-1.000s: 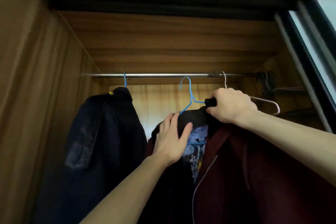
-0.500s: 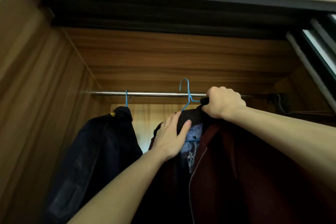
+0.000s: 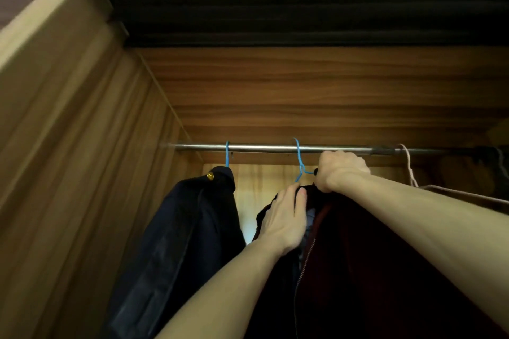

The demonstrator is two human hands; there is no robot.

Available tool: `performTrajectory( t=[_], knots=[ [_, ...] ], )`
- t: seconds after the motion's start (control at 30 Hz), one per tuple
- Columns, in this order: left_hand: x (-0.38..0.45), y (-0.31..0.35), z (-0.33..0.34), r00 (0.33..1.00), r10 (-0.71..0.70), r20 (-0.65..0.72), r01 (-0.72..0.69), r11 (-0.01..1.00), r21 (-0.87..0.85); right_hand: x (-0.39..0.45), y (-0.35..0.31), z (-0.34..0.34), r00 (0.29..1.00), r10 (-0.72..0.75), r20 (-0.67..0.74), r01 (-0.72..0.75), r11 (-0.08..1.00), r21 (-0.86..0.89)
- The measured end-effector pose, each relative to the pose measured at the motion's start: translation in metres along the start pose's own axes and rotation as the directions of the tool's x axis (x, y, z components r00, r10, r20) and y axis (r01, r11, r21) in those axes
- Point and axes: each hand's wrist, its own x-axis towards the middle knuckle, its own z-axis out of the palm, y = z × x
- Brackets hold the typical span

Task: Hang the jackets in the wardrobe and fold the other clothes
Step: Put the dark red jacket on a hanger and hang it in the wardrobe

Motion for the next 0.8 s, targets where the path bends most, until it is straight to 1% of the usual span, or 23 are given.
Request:
performTrajectory(
  t=[0.1, 0.23, 0.33, 0.43, 0.53, 0.67, 0.73, 0.8],
  knots=[
    [-0.005, -0.005, -0.003, 0.998, -0.065, -0.014, 0.064, 0.996, -0.056, -0.008, 0.001, 0.015, 0.999, 0.019, 0.048, -0.018, 1.0, -0.018],
    [-0.016, -0.008, -0.012, 0.999, -0.008, -0.051, 0.007, 1.0, -0.022, -0.016, -0.005, 0.015, 0.995, 0.023, 0.098, -0.024, 1.0, 0.006],
    [-0.024, -0.012, -0.02, 0.995, 0.039, -0.096, -0.034, 0.998, 0.052, -0.022, -0.01, 0.01, 0.993, -0.013, 0.115, 0.015, 1.0, -0.017],
    [-0.033, -0.014, -0.028, 0.989, 0.09, -0.113, -0.07, 0.982, 0.174, -0.033, -0.009, 0.007, 0.993, -0.09, 0.074, 0.097, 0.991, -0.098],
    [-0.041, -0.016, -0.034, 0.988, 0.118, -0.097, -0.093, 0.969, 0.228, -0.056, -0.006, 0.01, 0.981, -0.196, 0.005, 0.191, 0.951, -0.245],
    [-0.06, -0.014, -0.039, 0.988, 0.138, -0.075, -0.114, 0.957, 0.268, -0.102, 0.013, 0.024, 0.955, -0.271, -0.118, 0.203, 0.892, -0.403],
    [-0.076, -0.01, -0.042, 0.988, 0.143, -0.064, -0.118, 0.947, 0.297, -0.124, 0.029, 0.025, 0.948, -0.289, -0.133, 0.207, 0.879, -0.429],
    [-0.095, -0.005, -0.048, 0.984, 0.177, -0.032, -0.153, 0.918, 0.367, -0.146, 0.046, 0.022, 0.939, -0.316, -0.134, 0.237, 0.88, -0.411]
  ],
)
